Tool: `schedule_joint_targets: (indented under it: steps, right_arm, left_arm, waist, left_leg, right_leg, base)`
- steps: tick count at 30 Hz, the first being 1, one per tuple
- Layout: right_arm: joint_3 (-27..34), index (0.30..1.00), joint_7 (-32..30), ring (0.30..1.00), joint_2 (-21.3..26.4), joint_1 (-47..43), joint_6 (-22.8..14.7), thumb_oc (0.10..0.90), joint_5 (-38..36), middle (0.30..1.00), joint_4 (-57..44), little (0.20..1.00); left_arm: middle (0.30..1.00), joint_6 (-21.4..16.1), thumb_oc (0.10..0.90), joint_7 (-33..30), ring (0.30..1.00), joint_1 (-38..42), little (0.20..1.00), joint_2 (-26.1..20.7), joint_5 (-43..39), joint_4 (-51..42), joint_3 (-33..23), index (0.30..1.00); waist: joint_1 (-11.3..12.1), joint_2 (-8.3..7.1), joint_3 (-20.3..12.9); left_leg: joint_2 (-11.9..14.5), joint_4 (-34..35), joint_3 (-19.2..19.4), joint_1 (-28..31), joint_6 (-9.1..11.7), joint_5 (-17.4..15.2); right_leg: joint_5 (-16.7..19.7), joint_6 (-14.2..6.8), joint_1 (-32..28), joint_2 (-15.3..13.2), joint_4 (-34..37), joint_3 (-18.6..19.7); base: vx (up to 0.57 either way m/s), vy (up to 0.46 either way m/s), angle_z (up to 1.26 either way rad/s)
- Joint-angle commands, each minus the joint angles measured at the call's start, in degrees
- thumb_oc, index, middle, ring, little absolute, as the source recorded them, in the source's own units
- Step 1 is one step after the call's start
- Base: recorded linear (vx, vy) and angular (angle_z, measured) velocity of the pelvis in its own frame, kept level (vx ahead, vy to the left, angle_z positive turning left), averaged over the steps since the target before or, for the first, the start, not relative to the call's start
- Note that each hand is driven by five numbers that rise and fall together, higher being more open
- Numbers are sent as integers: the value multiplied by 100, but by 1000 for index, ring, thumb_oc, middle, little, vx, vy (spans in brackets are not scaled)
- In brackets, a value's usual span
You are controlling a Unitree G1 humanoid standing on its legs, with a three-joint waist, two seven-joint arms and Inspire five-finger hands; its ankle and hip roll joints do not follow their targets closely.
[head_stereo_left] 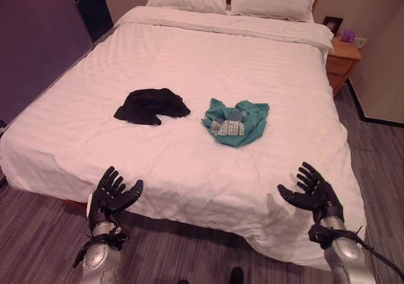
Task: Pick up bed clothes into laundry basket.
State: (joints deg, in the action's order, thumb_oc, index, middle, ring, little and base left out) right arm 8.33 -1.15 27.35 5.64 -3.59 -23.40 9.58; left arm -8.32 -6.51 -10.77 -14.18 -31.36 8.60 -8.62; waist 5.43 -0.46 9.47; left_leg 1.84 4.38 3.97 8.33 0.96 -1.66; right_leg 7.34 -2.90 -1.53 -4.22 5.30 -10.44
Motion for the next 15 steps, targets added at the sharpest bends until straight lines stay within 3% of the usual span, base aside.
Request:
schedule_joint_targets:
  steps: [1, 2, 3, 5, 6, 8, 10, 14, 15]
  right_arm:
    - [515, 900, -240, 900, 1099, -1143, -613, 800, 106, 900, 170, 900]
    - [511, 900, -239, 900, 1103, -1149, -616, 800, 104, 900, 176, 900]
    - [423, 900, -315, 900, 1575, -1594, -656, 800, 86, 900, 486, 900]
    - [375, 900, -298, 900, 1809, -1781, -649, 800, 67, 900, 606, 900]
    - [85, 900, -273, 900, 2316, -2283, -635, 800, 135, 900, 908, 900]
    - [-341, 900, -213, 900, 2723, -2863, -575, 800, 162, 900, 1352, 900]
    - [-909, 900, -174, 900, 3052, -3579, -518, 800, 260, 900, 1717, 900]
    - [-2525, 900, -129, 900, 3633, -5225, -318, 800, 1290, 900, 2477, 900]
    - [-2560, 900, -130, 900, 3631, -5261, -321, 800, 1287, 900, 2491, 900]
  left_arm:
    - [900, -456, 800, 312, 900, 281, 900, -722, 102, -548, -21, 900]
    - [900, -455, 800, 312, 900, 281, 900, -719, 103, -548, -23, 900]
    - [900, -460, 800, 370, 900, 200, 900, -792, 6, -550, 19, 900]
    - [900, -467, 800, 382, 900, 157, 900, -822, -20, -574, 19, 900]
    - [900, -487, 800, 413, 900, 56, 900, -890, -84, -606, 42, 900]
    - [900, -503, 800, 466, 900, -22, 900, -971, -149, -648, 130, 900]
    - [900, -514, 800, 487, 900, -68, 900, -1014, -240, -660, 132, 900]
    - [900, -519, 800, 590, 900, -185, 900, -1057, -530, -634, 181, 900]
    - [900, -519, 800, 590, 900, -187, 900, -1046, -530, -635, 172, 900]
  waist:
    - [161, -377, -252]
    - [157, -376, -251]
    - [291, -432, -268]
    - [337, -456, -270]
    - [470, -514, -255]
    - [648, -588, -243]
    - [726, -629, -213]
    - [951, -708, -168]
    - [938, -700, -169]
  left_leg:
    - [-64, 62, -267, -642, 206, 503]
    - [-64, 62, -268, -642, 206, 503]
    - [-96, 62, -336, -688, 201, 505]
    - [-107, 62, -366, -706, 203, 513]
    - [-128, 62, -437, -763, 202, 543]
    - [-161, 62, -528, -823, 199, 568]
    - [-175, 62, -584, -905, 199, 595]
    - [-179, 62, -647, -1072, 222, 662]
    - [-178, 62, -649, -1074, 222, 662]
  right_leg:
    - [-687, -680, -811, -619, -197, -444]
    - [-687, -680, -811, -619, -197, -446]
    - [-670, -702, -823, -645, -206, -512]
    - [-660, -710, -826, -652, -210, -540]
    - [-636, -722, -812, -661, -220, -611]
    - [-607, -729, -804, -659, -206, -681]
    - [-580, -738, -769, -660, -200, -733]
    - [-516, -732, -707, -633, -98, -796]
    - [-516, -732, -706, -632, -98, -797]
  base:
    - [-2, 22, 25]
    - [5, 20, 26]
    - [4, 19, 21]
    - [-1, 17, 5]
    - [-10, 9, 7]
    - [-9, 9, 15]
    - [-19, 8, 33]
    - [-4, 2, 12]
    - [5, 3, 6]
